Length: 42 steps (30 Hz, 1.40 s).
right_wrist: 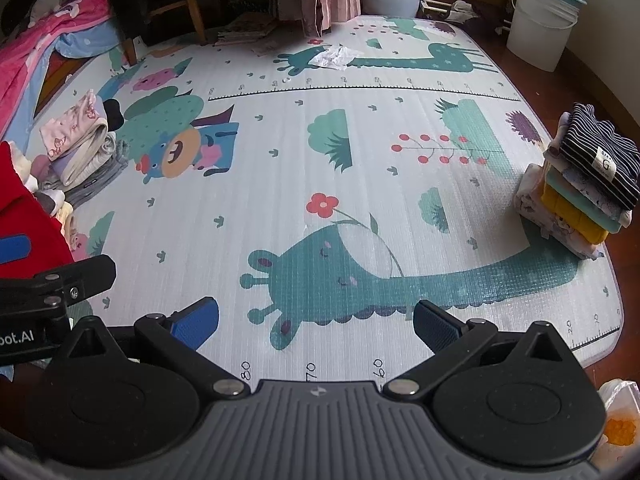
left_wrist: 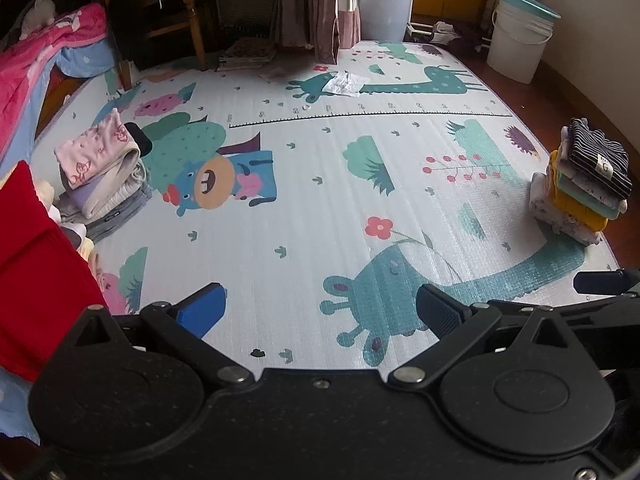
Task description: Fold clothes
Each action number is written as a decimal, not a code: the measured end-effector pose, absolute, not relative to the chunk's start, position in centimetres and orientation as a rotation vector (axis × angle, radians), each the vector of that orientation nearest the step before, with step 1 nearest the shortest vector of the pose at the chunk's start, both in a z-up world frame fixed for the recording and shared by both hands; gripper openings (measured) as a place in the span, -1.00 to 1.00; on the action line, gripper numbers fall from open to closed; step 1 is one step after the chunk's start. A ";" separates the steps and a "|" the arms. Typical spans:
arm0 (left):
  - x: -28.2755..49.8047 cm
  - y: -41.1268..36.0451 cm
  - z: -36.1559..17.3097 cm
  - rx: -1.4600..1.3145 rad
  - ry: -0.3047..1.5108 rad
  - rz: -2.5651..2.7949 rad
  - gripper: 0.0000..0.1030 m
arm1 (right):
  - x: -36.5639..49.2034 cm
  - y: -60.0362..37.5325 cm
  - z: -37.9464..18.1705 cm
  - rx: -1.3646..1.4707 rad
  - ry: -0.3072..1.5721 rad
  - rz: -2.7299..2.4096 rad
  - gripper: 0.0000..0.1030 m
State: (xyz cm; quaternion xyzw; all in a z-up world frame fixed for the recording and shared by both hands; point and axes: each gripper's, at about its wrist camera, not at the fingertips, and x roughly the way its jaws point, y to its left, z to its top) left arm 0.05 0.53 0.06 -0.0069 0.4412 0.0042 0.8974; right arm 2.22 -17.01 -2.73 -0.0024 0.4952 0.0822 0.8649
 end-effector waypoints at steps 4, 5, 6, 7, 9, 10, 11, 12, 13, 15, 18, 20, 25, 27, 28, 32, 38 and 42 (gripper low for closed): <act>0.2 0.6 0.0 -0.010 0.912 0.016 0.99 | 2.2 -17.0 -2.7 -0.004 1.039 0.173 1.00; 0.2 0.6 -0.1 -0.010 0.911 0.015 0.99 | 2.2 -16.9 -2.7 -0.004 1.038 0.173 1.00; 0.0 0.6 -0.2 -0.006 0.909 0.011 0.99 | 2.2 -16.9 -2.7 -0.004 1.037 0.173 1.00; 0.0 0.6 -0.2 -0.005 0.909 0.011 0.99 | 2.2 -16.9 -2.7 -0.004 1.038 0.172 1.00; -0.1 0.6 -0.2 -0.005 0.909 0.011 0.99 | 2.3 -16.5 -2.4 -0.007 1.041 0.171 1.00; -0.1 0.6 -0.2 -0.004 0.909 0.011 0.99 | 2.4 -16.8 -2.5 -0.007 1.039 0.173 1.00; 0.0 0.5 -0.2 -0.004 0.908 0.013 0.99 | 2.5 -17.0 -2.5 -0.007 1.037 0.174 1.00; 0.0 0.5 -0.2 -0.001 0.907 0.017 0.99 | 2.5 -17.0 -2.5 -0.006 1.036 0.176 1.00; 0.0 0.5 -0.1 0.001 0.905 0.020 0.99 | 2.5 -17.0 -2.5 -0.005 1.035 0.177 1.00; 0.0 0.6 -0.1 -0.002 0.906 0.023 0.99 | 2.5 -17.0 -2.5 -0.005 1.032 0.179 1.00; 0.0 0.6 -0.2 0.000 0.907 0.026 0.99 | 2.5 -17.0 -2.5 -0.007 1.028 0.177 1.00; 0.0 0.6 -0.2 0.003 0.908 0.027 0.99 | 2.5 -17.1 -2.5 -0.008 1.026 0.177 1.00; 0.0 0.7 -0.1 0.004 0.908 0.031 0.99 | 2.6 -17.1 -2.5 -0.008 1.024 0.178 1.00; 0.0 0.8 -0.1 0.001 0.907 0.034 0.99 | 2.7 -17.0 -2.5 -0.006 1.023 0.183 1.00; 0.1 0.9 0.0 0.000 0.907 0.037 0.99 | 2.7 -17.0 -2.4 -0.004 1.020 0.187 1.00; 0.4 2.0 0.4 -0.045 0.907 0.064 0.99 | 3.2 -16.8 -1.9 0.008 1.007 0.219 1.00; 0.7 5.4 0.9 -0.214 0.927 0.109 0.99 | 4.6 -15.7 -0.6 0.059 0.990 0.345 1.00; 0.9 7.8 1.4 -0.310 0.932 0.146 0.99 | 6.4 -13.9 0.6 0.066 1.017 0.447 1.00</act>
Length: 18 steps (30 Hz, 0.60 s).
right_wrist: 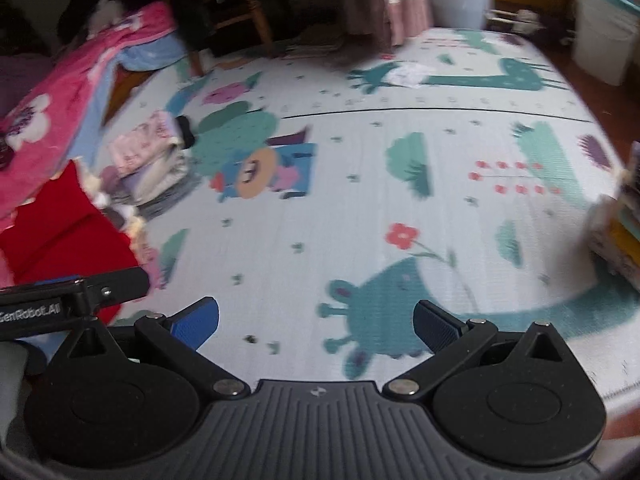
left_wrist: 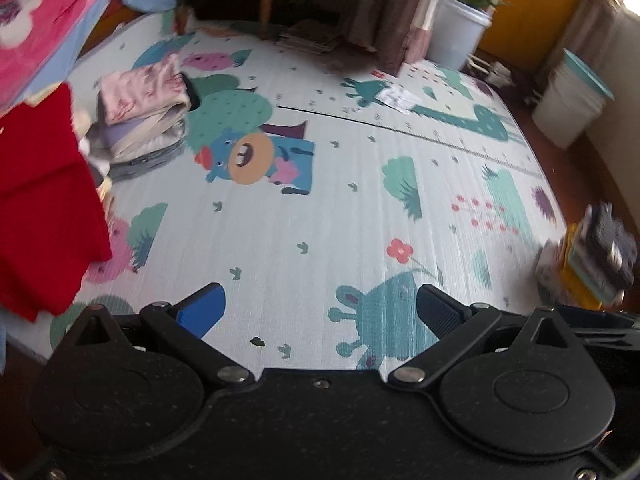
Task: Fold clothes
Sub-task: 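Reach the left tool to the red sweater on the clothes pile and grasp it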
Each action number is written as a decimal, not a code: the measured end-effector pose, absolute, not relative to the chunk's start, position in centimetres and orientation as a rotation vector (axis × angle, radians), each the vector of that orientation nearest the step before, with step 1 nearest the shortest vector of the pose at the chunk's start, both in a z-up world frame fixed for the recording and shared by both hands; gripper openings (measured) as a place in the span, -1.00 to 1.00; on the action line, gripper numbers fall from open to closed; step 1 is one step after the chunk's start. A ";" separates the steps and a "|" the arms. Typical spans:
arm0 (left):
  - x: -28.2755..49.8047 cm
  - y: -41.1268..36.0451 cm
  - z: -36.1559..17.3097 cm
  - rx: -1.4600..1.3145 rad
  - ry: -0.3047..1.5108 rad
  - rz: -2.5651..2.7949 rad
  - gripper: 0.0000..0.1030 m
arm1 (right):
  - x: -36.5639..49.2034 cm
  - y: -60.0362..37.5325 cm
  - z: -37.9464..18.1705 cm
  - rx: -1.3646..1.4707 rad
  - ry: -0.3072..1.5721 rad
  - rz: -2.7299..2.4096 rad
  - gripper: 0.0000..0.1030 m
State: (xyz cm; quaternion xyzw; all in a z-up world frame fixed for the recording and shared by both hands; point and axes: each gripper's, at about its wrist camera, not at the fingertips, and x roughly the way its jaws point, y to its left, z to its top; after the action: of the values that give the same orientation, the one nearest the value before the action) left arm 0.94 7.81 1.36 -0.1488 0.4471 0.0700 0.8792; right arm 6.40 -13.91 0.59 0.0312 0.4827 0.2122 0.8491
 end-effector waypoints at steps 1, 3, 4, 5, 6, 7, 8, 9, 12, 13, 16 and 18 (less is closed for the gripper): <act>1.0 8.6 1.6 -0.330 0.927 0.158 0.99 | 6.7 -13.2 1.1 0.043 1.006 0.476 1.00; 1.3 10.5 2.1 -0.355 0.927 0.172 0.99 | 7.2 -12.0 2.2 -0.028 0.961 0.493 1.00; 1.4 11.7 2.4 -0.356 0.921 0.192 0.99 | 7.5 -11.6 2.8 -0.058 0.934 0.491 1.00; 1.5 13.1 2.7 -0.348 0.911 0.227 0.99 | 7.8 -11.3 3.3 -0.067 0.916 0.493 1.00; 1.6 14.5 2.9 -0.343 0.902 0.263 0.99 | 8.2 -11.1 3.7 -0.059 0.915 0.503 1.00; 1.7 16.2 3.1 -0.350 0.895 0.300 0.99 | 8.5 -11.0 4.0 -0.044 0.922 0.520 1.00; 1.8 17.9 3.2 -0.359 0.888 0.339 0.99 | 8.9 -10.8 4.3 -0.031 0.930 0.540 1.00; 1.9 19.8 3.2 -0.376 0.881 0.379 0.98 | 9.4 -10.7 4.6 -0.025 0.933 0.558 1.00; 1.9 25.1 3.4 -0.410 0.853 0.500 0.95 | 10.6 -10.1 5.2 -0.061 0.923 0.600 1.00; 1.9 26.6 3.5 -0.412 0.836 0.533 0.94 | 11.0 -9.9 5.4 -0.079 0.918 0.612 1.00; 1.3 31.6 4.1 -0.428 0.760 0.649 0.67 | 11.6 -10.1 5.8 -0.104 0.904 0.602 1.00; 0.3 35.2 4.4 -0.476 0.709 0.712 0.44 | 11.9 -10.4 5.9 -0.076 0.919 0.603 1.00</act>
State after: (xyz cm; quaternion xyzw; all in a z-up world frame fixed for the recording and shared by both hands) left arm 0.32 35.24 4.43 -0.2258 0.3364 0.3380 0.8495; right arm 11.87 -10.41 5.89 -0.0363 0.4365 0.2863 0.8522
